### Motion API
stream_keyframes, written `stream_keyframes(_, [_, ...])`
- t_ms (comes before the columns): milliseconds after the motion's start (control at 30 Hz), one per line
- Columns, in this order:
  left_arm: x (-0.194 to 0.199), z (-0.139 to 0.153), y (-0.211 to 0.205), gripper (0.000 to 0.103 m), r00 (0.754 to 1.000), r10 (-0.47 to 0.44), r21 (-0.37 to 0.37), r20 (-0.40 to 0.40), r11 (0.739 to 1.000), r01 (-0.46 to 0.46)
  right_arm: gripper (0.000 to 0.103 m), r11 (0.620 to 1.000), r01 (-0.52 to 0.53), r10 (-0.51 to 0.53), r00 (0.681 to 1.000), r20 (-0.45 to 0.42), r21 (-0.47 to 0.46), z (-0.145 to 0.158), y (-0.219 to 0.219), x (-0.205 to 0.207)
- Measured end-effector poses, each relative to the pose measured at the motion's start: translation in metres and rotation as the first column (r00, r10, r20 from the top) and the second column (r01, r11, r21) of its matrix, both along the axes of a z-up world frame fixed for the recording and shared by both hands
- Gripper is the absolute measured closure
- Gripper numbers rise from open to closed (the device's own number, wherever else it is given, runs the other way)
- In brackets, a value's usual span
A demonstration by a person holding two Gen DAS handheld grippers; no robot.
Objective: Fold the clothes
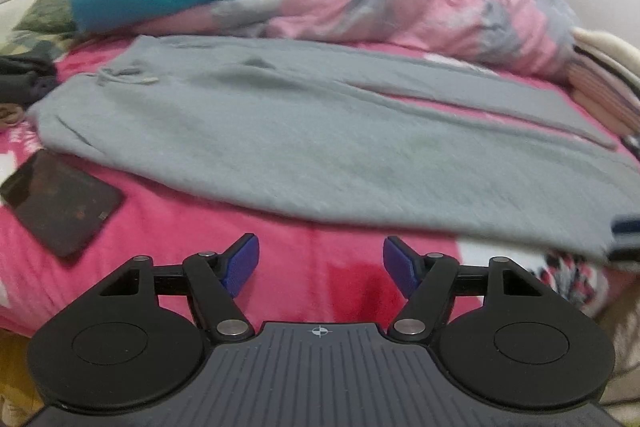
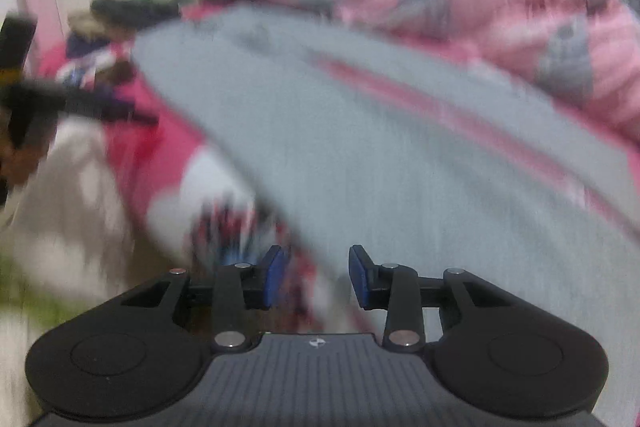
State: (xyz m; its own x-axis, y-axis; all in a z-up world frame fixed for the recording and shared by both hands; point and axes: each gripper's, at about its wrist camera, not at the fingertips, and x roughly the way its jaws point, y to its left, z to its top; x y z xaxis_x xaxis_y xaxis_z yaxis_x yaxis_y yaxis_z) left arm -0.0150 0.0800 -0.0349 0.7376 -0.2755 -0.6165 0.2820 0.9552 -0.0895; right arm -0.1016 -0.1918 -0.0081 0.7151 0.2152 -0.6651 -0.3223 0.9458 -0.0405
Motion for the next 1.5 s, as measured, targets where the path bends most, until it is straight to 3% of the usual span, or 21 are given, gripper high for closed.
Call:
stream_keyframes(67, [0.003, 0.003, 0.005, 0.036, 1.000, 0.025, -0.008, 0.019, 1.000, -0.024, 0.065, 1.000, 0.009, -0.008, 0.998, 0.068, -0.007, 0.001, 0.021, 0.030])
stream_keyframes(200, [0.012, 0.005, 0.008, 0.042, 0.997, 0.063, 0.013, 0.048, 0.998, -0.064, 0.066, 0.998, -0.063, 0.064, 0.997, 0.033, -0.024, -0.027, 0.066, 0.069])
stream_keyframes(267, [0.016, 0.005, 0.009, 0.044, 0.995, 0.068, 0.026, 0.068, 0.997, -0.070, 0.075, 0.995, -0.099, 0.099, 0.995, 0.019, -0.031, -0.040, 0.088, 0.086])
stream_keyframes(300, [0.018, 0.004, 0.009, 0.044, 0.994, 0.070, 0.032, 0.078, 0.997, -0.073, 0.077, 0.993, -0.117, 0.118, 0.992, 0.039, -0.034, -0.043, 0.096, 0.078])
stream_keyframes(333, [0.022, 0.003, 0.010, 0.044, 0.994, 0.071, 0.027, 0.083, 0.997, -0.074, 0.085, 0.987, -0.159, 0.160, 0.987, 0.030, -0.020, -0.043, 0.102, 0.066])
stream_keyframes(400, [0.031, 0.000, 0.013, 0.045, 0.993, 0.073, 0.009, 0.090, 0.997, -0.074, 0.085, 0.969, -0.236, 0.239, 0.970, -0.038, 0.076, -0.036, 0.100, 0.059])
stream_keyframes(533, [0.048, -0.010, 0.016, 0.047, 0.993, 0.097, -0.003, 0.067, 0.995, -0.097, 0.085, 0.968, -0.198, 0.209, 0.976, -0.059, 0.152, -0.019, 0.092, 0.079])
stream_keyframes(600, [0.053, -0.016, 0.018, 0.048, 0.993, 0.111, -0.001, 0.040, 0.994, -0.111, 0.085, 0.973, -0.123, 0.133, 0.990, -0.039, 0.196, -0.015, 0.089, 0.107])
stream_keyframes(700, [0.049, -0.020, 0.023, 0.049, 0.994, 0.107, 0.013, 0.033, 0.994, -0.108, 0.085, 0.955, -0.044, 0.075, 0.993, -0.093, 0.292, -0.029, 0.087, 0.141])
stream_keyframes(833, [0.040, -0.022, 0.034, 0.048, 0.994, 0.103, 0.004, 0.026, 0.995, -0.103, 0.084, 0.937, -0.072, 0.134, 0.978, -0.161, 0.342, -0.053, 0.103, 0.135])
stream_keyframes(933, [0.040, -0.021, 0.044, 0.048, 0.995, 0.100, -0.032, 0.017, 0.995, -0.099, 0.081, 0.911, -0.123, 0.207, 0.962, -0.177, 0.394, -0.045, 0.105, 0.125])
stream_keyframes(1133, [0.041, -0.004, 0.059, 0.049, 0.993, 0.111, -0.077, 0.043, 0.991, -0.108, 0.081, 0.922, -0.048, 0.104, 0.987, -0.125, 0.385, -0.028, 0.092, 0.161])
stream_keyframes(1233, [0.046, 0.014, 0.076, 0.049, 0.990, 0.117, -0.104, 0.083, 0.989, -0.108, 0.081, 0.925, -0.056, 0.110, 0.986, -0.124, 0.375, -0.031, 0.100, 0.169])
stream_keyframes(1333, [0.069, 0.037, 0.102, 0.049, 0.982, 0.144, -0.078, 0.124, 0.988, -0.135, 0.081, 0.929, -0.096, 0.149, 0.981, -0.123, 0.357, -0.030, 0.119, 0.179])
stream_keyframes(1500, [0.158, 0.046, 0.156, 0.051, 0.974, 0.204, 0.047, 0.099, 0.977, -0.209, 0.081, 0.924, -0.176, 0.223, 0.969, -0.106, 0.340, -0.015, 0.164, 0.223])
